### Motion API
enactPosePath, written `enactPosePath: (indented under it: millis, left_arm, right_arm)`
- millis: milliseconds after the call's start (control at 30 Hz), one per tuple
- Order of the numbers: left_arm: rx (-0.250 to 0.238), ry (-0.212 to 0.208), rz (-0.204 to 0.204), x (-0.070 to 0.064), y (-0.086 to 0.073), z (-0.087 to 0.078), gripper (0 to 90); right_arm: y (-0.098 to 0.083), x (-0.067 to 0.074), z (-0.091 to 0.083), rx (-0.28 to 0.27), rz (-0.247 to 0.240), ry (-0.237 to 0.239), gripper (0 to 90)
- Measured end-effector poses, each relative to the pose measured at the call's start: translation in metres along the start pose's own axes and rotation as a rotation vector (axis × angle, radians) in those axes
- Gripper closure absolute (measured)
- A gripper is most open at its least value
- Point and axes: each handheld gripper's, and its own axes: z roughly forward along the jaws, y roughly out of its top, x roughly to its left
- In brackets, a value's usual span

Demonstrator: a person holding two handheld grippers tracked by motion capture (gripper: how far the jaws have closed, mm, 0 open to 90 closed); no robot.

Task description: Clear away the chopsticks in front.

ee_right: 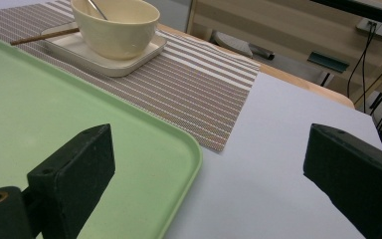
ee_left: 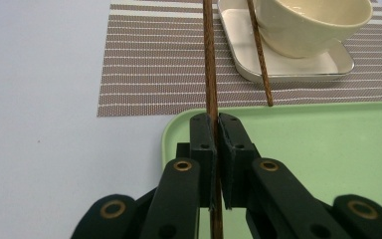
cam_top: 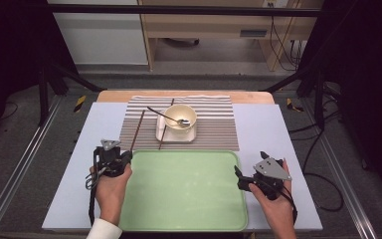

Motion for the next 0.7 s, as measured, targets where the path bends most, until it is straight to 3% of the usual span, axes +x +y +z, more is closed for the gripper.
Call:
enactPosePath:
  millis: [133,233,433,700]
  left_arm:
    - [-0.017,-0.019,-0.058,0.002,-0.010,0.000,85.6]
    - [-0.030,-0.009,-0.034,0.002,-0.016,-0.002,85.6]
    - [-0.064,0.002,-0.049,0.005,-0.021,-0.006,85.6]
    - [-0.082,0.013,-0.010,-0.006,-0.027,-0.014,85.6]
  right_arm:
    - [0.000,0.002,0.001,0.013,-0.016,-0.007,6.0]
    - [-0.001,0.002,0.002,0.014,-0.023,-0.004,6.0]
    - [-0.002,-0.002,0.003,0.027,-0.015,-0.009,6.4]
    - [-0.002,0.000,0.004,0.046,-0.028,-0.011,6.6]
